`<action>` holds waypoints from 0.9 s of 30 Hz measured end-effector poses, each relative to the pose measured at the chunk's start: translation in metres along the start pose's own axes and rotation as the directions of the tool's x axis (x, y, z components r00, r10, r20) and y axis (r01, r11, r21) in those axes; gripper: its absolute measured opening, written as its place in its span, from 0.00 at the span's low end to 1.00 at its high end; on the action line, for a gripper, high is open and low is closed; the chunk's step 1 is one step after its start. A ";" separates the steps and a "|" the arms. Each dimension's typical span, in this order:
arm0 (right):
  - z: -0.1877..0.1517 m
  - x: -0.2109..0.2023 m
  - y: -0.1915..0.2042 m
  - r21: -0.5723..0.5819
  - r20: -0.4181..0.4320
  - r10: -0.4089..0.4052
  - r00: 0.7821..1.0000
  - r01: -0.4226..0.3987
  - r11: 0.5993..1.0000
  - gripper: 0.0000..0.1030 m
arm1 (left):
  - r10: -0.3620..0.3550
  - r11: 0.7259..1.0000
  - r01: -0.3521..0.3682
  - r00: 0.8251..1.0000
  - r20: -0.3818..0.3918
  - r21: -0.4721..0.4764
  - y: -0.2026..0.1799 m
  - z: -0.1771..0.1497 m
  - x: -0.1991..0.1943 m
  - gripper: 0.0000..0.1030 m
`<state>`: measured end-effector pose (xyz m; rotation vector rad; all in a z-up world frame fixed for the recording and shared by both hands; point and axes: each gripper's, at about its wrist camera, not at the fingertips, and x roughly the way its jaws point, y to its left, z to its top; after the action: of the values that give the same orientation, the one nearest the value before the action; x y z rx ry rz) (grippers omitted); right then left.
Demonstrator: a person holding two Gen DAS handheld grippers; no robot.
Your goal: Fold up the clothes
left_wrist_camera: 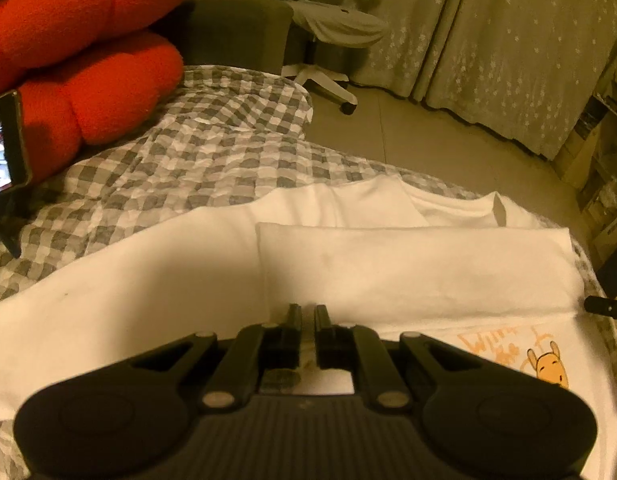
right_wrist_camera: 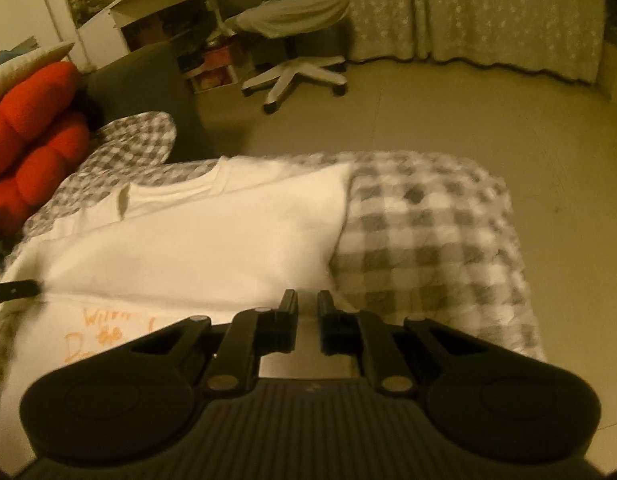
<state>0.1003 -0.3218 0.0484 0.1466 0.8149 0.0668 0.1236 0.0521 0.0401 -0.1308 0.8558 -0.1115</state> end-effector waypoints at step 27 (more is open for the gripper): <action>0.021 0.043 0.022 -0.085 0.184 -0.133 0.974 0.151 0.985 0.23 | 0.000 0.998 -0.001 1.000 -0.017 -0.065 0.019 0.007 0.004 0.23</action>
<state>0.1446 -0.2977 0.0350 -0.0001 0.6407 -0.0409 0.1324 0.0711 0.0391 -0.1914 0.8763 -0.0847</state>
